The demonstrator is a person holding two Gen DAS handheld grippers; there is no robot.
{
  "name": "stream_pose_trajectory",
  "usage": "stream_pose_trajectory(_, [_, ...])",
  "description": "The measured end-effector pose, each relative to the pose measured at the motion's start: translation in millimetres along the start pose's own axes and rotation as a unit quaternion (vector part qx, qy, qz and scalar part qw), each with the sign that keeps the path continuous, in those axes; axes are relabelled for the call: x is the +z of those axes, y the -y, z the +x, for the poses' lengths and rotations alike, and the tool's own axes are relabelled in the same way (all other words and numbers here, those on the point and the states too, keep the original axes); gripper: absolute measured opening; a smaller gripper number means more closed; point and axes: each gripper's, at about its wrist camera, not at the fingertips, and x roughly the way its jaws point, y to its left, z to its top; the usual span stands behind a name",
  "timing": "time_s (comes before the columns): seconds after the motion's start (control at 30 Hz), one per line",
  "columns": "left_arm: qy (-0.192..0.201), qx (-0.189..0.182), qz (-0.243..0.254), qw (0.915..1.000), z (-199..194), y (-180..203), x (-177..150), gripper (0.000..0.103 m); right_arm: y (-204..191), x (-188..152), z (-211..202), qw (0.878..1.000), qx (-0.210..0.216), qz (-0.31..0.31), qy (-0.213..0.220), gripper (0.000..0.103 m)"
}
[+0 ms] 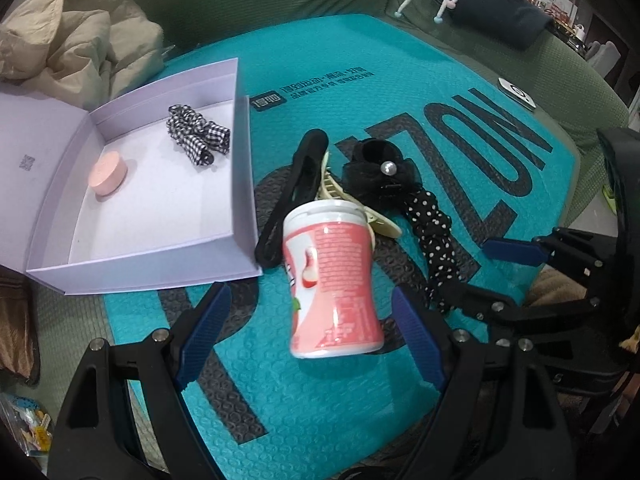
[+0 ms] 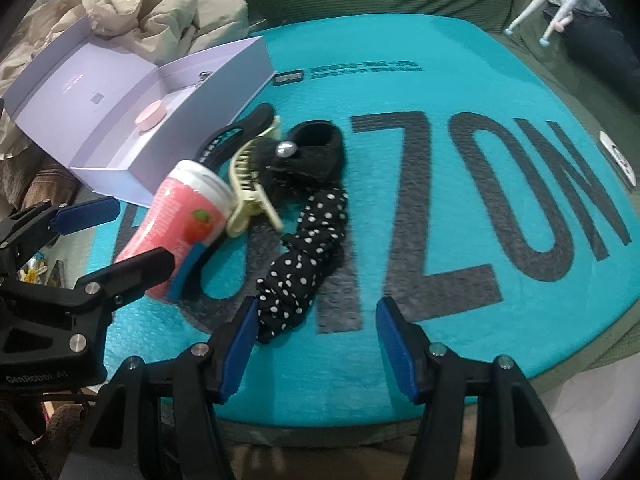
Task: Organize objects
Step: 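Grasp the candy jar with the left tool while the right tool grasps the polka-dot scrunchie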
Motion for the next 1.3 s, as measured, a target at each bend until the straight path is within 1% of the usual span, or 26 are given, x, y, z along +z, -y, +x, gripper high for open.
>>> stream_pose_trajectory(0.27, [-0.010, -0.004, -0.005, 0.9999, 10.0, 1.0, -0.5, 0.082, 19.7, -3.5, -8.4, 0.999, -0.026, 0.023, 0.009, 0.061])
stream_pose_trajectory(0.3, [-0.010, -0.006, -0.006, 0.9999, 11.3, 1.1, -0.7, 0.082, 20.1, -3.8, -9.6, 0.999, -0.023, 0.024, 0.011, 0.061])
stream_pose_trajectory(0.4, [-0.013, -0.010, -0.008, 0.9998, 14.5, 2.3, -0.1, 0.082, 15.4, -3.7, -12.4, 1.000, 0.005, 0.015, 0.024, 0.061])
stream_pose_trajectory(0.47, [-0.011, -0.007, -0.007, 0.9999, 15.4, 2.9, 0.4, 0.080, 11.4, -3.8, -12.8, 0.999, 0.013, 0.008, 0.030, 0.061])
stream_pose_trajectory(0.63, [-0.013, -0.005, -0.011, 0.9998, 20.7, 0.0, 1.5, 0.077, 6.9, -0.6, -7.4, 1.000, 0.012, 0.003, 0.027, 0.061])
stream_pose_trajectory(0.8, [-0.018, -0.008, -0.010, 0.9998, 27.2, 1.0, 0.0, 0.074, 11.0, -0.8, 1.4, 1.000, -0.004, 0.007, 0.017, 0.060])
stream_pose_trajectory(0.83, [-0.018, -0.009, -0.010, 0.9997, 28.2, 1.3, -0.2, 0.070, 11.4, -1.0, 1.8, 1.000, -0.003, 0.007, 0.020, 0.058])
stream_pose_trajectory(0.87, [-0.019, -0.012, -0.010, 0.9997, 29.0, 1.7, -0.7, 0.061, 11.9, -1.3, 1.3, 1.000, -0.003, 0.007, 0.022, 0.053])
stream_pose_trajectory(0.9, [-0.019, -0.015, -0.011, 0.9996, 29.8, 2.2, -1.2, 0.055, 12.2, -0.8, 1.7, 1.000, -0.002, 0.007, 0.022, 0.047])
stream_pose_trajectory(0.93, [-0.021, -0.019, -0.012, 0.9995, 30.5, 2.9, -1.7, 0.048, 12.8, -0.8, 1.9, 1.000, 0.000, 0.005, 0.021, 0.045])
stream_pose_trajectory(0.97, [-0.025, -0.021, -0.011, 0.9994, 31.8, 3.7, -2.2, 0.045, 13.2, -0.9, 1.8, 1.000, 0.000, 0.003, 0.020, 0.039])
stream_pose_trajectory(1.0, [-0.027, -0.021, -0.009, 0.9994, 32.6, 4.7, -2.6, 0.045, 13.8, -1.2, 1.7, 1.000, 0.000, 0.001, 0.019, 0.034])
stream_pose_trajectory(1.1, [-0.026, -0.021, 0.003, 0.9994, 30.2, 7.7, -5.7, 0.045, 17.3, -5.6, -1.2, 1.000, 0.001, -0.006, 0.017, 0.024])
stream_pose_trajectory(1.3, [-0.038, -0.030, 0.017, 0.9987, 26.0, 10.3, -13.8, 0.045, 24.8, -14.5, -9.9, 1.000, 0.010, -0.002, 0.016, 0.022])
